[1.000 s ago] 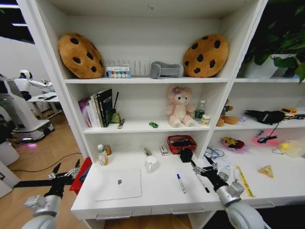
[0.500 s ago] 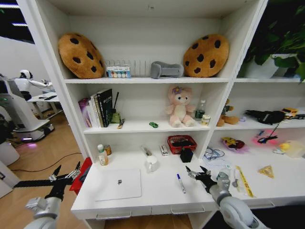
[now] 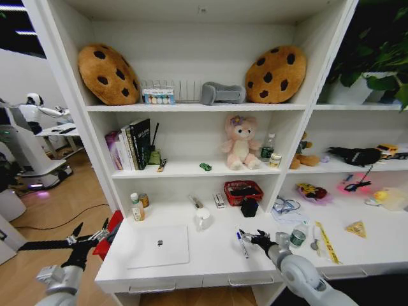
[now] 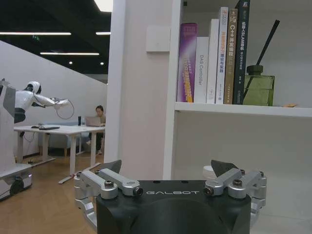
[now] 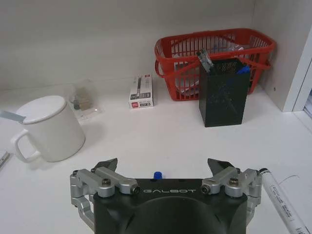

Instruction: Organize the objects on the table.

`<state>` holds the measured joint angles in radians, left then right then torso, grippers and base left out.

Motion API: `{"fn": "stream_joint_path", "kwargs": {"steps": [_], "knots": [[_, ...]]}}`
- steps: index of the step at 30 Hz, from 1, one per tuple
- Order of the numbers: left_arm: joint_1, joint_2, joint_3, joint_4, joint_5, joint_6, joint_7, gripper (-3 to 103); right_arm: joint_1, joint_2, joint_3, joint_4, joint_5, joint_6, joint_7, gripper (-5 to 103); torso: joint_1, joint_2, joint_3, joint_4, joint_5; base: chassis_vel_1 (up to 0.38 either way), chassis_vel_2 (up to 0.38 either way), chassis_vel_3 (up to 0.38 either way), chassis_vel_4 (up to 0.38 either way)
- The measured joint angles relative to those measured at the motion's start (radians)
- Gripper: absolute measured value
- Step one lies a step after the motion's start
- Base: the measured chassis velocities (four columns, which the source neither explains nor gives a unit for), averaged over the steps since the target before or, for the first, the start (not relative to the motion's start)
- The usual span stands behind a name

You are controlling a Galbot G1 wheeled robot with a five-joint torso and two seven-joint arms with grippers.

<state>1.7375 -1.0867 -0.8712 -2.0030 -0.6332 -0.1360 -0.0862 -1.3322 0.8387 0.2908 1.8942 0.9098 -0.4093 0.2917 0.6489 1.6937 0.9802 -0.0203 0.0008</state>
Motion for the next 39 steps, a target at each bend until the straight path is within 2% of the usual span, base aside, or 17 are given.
{"fn": "stream_joint_path", "kwargs": {"steps": [6,7,9,15,39], "knots": [[0.009,-0.005,-0.003,0.002,0.002,-0.002,0.001,100,0.032,-0.011,-0.032,-0.018,0.020,-0.019,0.015,100,0.000,0.000,0.000,0.0000,0.0000,0.000,0.000,0.000,0.000],[0.010,-0.005,-0.004,0.003,0.002,-0.002,0.001,100,0.042,-0.013,-0.040,-0.022,0.030,-0.028,0.022,103,0.000,0.000,0.000,-0.0001,0.0000,0.000,0.000,0.000,0.000],[0.008,-0.005,-0.004,0.003,0.002,-0.002,0.001,100,0.062,-0.016,-0.055,-0.029,0.046,-0.039,0.030,96,0.000,0.000,0.000,-0.0001,0.0000,0.000,0.000,0.000,0.000],[0.004,-0.003,-0.004,0.005,0.001,-0.002,0.001,100,0.096,-0.014,-0.089,-0.048,0.053,-0.047,0.037,100,0.000,0.000,0.000,-0.0001,0.0001,0.000,0.000,0.000,0.000],[-0.011,-0.004,-0.004,0.028,0.003,-0.001,0.000,100,0.123,0.009,-0.169,-0.123,0.001,-0.050,0.037,100,0.000,0.000,0.000,-0.0001,0.0000,0.000,0.000,0.000,0.000]]}}
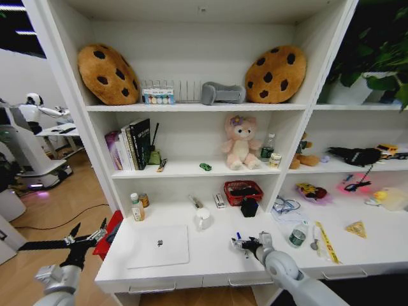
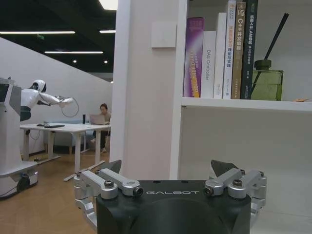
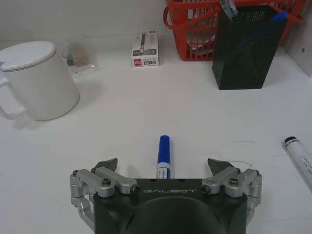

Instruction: Organize the objects on the table.

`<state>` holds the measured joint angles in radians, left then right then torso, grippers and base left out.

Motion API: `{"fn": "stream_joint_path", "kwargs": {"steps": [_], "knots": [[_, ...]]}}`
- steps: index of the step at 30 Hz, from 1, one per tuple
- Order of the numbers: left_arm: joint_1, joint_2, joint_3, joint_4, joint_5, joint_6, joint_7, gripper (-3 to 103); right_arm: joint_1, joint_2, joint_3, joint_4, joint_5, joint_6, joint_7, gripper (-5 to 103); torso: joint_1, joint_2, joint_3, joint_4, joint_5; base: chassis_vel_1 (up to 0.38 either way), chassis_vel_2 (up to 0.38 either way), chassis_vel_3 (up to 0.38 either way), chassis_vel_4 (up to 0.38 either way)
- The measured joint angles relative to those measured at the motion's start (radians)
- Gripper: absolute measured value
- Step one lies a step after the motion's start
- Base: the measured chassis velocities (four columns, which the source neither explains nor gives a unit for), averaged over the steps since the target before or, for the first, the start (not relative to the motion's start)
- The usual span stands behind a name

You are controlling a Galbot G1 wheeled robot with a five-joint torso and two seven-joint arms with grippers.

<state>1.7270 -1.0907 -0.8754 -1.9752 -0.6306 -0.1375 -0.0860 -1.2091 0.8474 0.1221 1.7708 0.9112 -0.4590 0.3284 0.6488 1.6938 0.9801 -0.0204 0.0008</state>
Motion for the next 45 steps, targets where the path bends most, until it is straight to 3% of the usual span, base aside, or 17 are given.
{"fn": "stream_joint_path", "kwargs": {"steps": [25,27,30,32,35,38,42,43,45], "knots": [[-0.013,0.001,-0.004,0.009,-0.013,-0.003,0.000,100,0.005,-0.013,-0.009,-0.025,-0.009,0.002,-0.003,101,0.000,0.000,0.000,0.0000,0.0001,0.000,0.000,0.000,0.000],[-0.010,0.002,-0.006,0.008,-0.014,-0.003,0.000,100,0.005,-0.010,-0.010,-0.029,-0.015,0.003,-0.007,92,0.000,0.000,0.000,0.0000,-0.0001,0.000,0.000,0.000,0.000],[-0.009,0.002,-0.008,0.007,-0.014,-0.003,0.000,100,0.005,-0.010,-0.011,-0.030,-0.020,0.004,-0.011,87,0.000,0.000,0.000,0.0000,-0.0002,0.000,0.000,0.000,0.000],[-0.006,0.002,-0.009,0.005,-0.015,-0.003,0.000,100,0.010,-0.010,-0.015,-0.033,-0.023,0.006,-0.015,76,0.000,0.000,0.000,-0.0001,-0.0003,0.000,0.000,0.000,0.000],[-0.005,0.002,-0.010,0.004,-0.015,-0.003,0.000,100,0.014,-0.010,-0.018,-0.034,-0.023,0.007,-0.016,70,0.000,0.000,0.000,0.0000,-0.0002,0.000,0.000,0.000,0.000],[-0.005,0.001,-0.010,0.003,-0.015,-0.003,0.000,100,0.021,-0.014,-0.024,-0.035,-0.021,0.007,-0.017,53,0.000,0.000,0.000,0.0000,0.0000,0.000,0.000,0.000,0.000],[-0.006,0.001,-0.010,0.001,-0.015,-0.003,0.000,100,0.023,-0.015,-0.024,-0.035,-0.014,0.007,-0.017,42,0.000,0.000,0.000,0.0000,0.0002,0.000,0.000,0.000,0.000],[-0.007,0.001,-0.010,0.001,-0.015,-0.003,0.000,100,0.023,-0.014,-0.023,-0.035,-0.010,0.007,-0.015,32,0.000,0.000,0.000,0.0000,0.0001,0.000,0.000,0.000,0.000],[-0.007,0.002,-0.010,0.001,-0.015,-0.003,0.000,100,0.019,-0.012,-0.020,-0.035,-0.009,0.008,-0.013,26,0.000,0.000,0.000,0.0000,0.0001,0.000,0.000,0.000,0.000]]}}
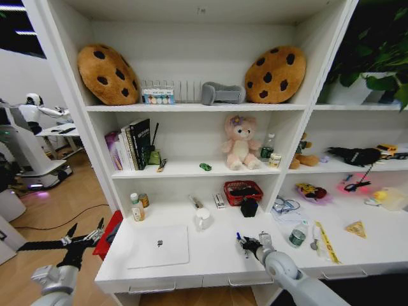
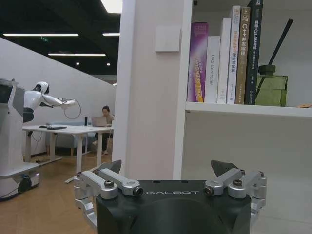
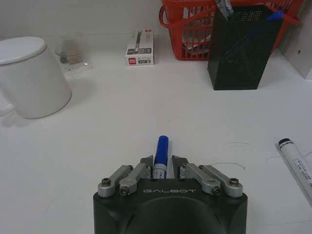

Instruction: Organize the objects on the table.

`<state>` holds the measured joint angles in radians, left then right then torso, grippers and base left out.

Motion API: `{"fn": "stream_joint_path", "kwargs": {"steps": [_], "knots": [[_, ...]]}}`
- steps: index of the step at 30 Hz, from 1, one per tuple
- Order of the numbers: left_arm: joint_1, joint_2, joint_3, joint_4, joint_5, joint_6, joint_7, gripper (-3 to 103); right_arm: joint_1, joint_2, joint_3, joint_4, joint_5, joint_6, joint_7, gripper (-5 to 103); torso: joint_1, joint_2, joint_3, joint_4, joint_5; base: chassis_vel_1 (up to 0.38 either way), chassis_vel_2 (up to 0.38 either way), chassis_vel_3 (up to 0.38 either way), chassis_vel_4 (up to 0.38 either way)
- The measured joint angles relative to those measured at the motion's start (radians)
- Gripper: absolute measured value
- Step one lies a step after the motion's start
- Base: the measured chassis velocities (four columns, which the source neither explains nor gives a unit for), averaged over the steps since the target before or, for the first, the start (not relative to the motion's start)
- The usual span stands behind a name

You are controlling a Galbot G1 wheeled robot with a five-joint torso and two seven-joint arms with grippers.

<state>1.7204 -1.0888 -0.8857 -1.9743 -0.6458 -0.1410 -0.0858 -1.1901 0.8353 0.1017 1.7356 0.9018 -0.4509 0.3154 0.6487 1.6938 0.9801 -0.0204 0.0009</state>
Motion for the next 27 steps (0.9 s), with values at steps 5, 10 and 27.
{"fn": "stream_joint_path", "kwargs": {"steps": [5,10,27], "knots": [[0.004,0.000,-0.001,-0.001,0.000,0.000,0.000,100,-0.006,0.003,0.004,0.001,-0.006,0.002,0.000,12,0.000,0.000,0.000,0.0001,0.0000,0.000,0.000,0.000,0.000],[0.008,-0.001,-0.002,-0.005,-0.001,0.000,0.000,100,-0.016,0.004,0.014,0.005,-0.008,0.004,0.000,11,0.000,0.000,0.000,0.0001,0.0000,0.000,0.000,0.000,0.000],[-0.012,-0.001,0.002,-0.018,-0.001,-0.001,-0.015,100,-0.030,-0.008,0.127,0.056,-0.196,0.153,-0.045,11,0.000,0.000,0.000,0.0000,0.0001,0.000,0.000,0.000,0.000]]}}
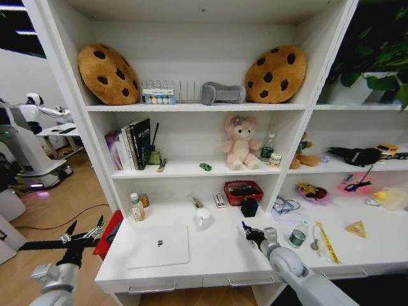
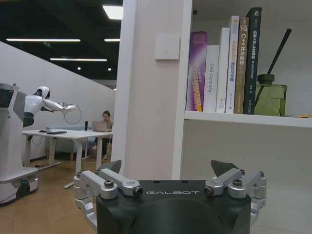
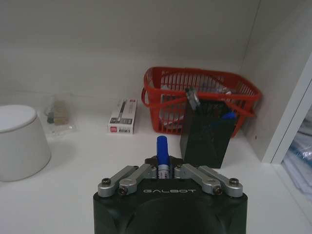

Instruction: Organize the objects on the table.

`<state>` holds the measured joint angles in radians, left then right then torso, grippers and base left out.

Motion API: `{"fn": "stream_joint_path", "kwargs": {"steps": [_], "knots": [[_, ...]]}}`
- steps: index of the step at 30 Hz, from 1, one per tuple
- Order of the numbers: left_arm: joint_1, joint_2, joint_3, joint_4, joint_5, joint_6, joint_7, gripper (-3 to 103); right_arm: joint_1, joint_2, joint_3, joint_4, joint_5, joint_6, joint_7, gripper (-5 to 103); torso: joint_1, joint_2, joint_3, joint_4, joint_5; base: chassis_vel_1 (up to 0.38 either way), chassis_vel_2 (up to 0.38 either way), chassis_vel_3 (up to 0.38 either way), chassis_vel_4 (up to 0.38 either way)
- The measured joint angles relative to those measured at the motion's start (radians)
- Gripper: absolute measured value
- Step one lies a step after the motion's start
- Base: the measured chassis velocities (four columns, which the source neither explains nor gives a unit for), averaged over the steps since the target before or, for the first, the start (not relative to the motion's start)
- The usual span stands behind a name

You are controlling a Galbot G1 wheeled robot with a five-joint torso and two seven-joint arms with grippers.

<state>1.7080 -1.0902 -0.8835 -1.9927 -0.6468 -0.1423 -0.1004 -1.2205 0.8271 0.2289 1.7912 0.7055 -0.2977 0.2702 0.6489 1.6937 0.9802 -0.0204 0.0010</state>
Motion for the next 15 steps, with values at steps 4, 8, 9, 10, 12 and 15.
{"fn": "stream_joint_path", "kwargs": {"steps": [4,8,9,10,12,15], "knots": [[0.002,-0.001,0.000,-0.007,0.000,0.002,-0.001,100,-0.010,0.006,0.045,0.007,-0.032,0.036,-0.022,11,0.000,0.000,0.000,0.0000,0.0000,0.000,0.000,0.000,0.000],[0.009,-0.003,-0.003,-0.010,0.000,0.002,-0.001,100,-0.017,0.013,0.101,0.012,-0.060,0.097,-0.062,11,0.000,0.000,0.000,0.0000,0.0000,0.000,0.000,0.000,0.000],[0.011,-0.003,-0.004,-0.010,0.000,0.002,-0.001,100,-0.011,0.013,0.114,0.011,-0.065,0.112,-0.069,11,0.000,0.000,0.000,-0.0001,0.0000,0.000,0.000,0.000,0.000],[0.011,-0.003,-0.005,-0.011,-0.001,0.002,-0.002,100,-0.002,0.014,0.119,0.009,-0.069,0.122,-0.072,11,0.000,0.000,0.000,-0.0001,-0.0001,0.000,0.000,0.000,0.000],[0.011,-0.003,-0.005,-0.014,-0.002,0.003,-0.002,100,0.018,0.015,0.121,-0.007,-0.087,0.147,-0.077,11,0.000,0.000,0.000,0.0000,-0.0001,0.000,0.000,0.000,0.000],[0.010,-0.003,-0.006,-0.015,-0.006,0.004,-0.003,100,0.051,0.015,0.111,-0.039,-0.103,0.166,-0.079,11,0.000,0.000,0.000,0.0000,-0.0001,0.000,0.000,0.000,0.000]]}}
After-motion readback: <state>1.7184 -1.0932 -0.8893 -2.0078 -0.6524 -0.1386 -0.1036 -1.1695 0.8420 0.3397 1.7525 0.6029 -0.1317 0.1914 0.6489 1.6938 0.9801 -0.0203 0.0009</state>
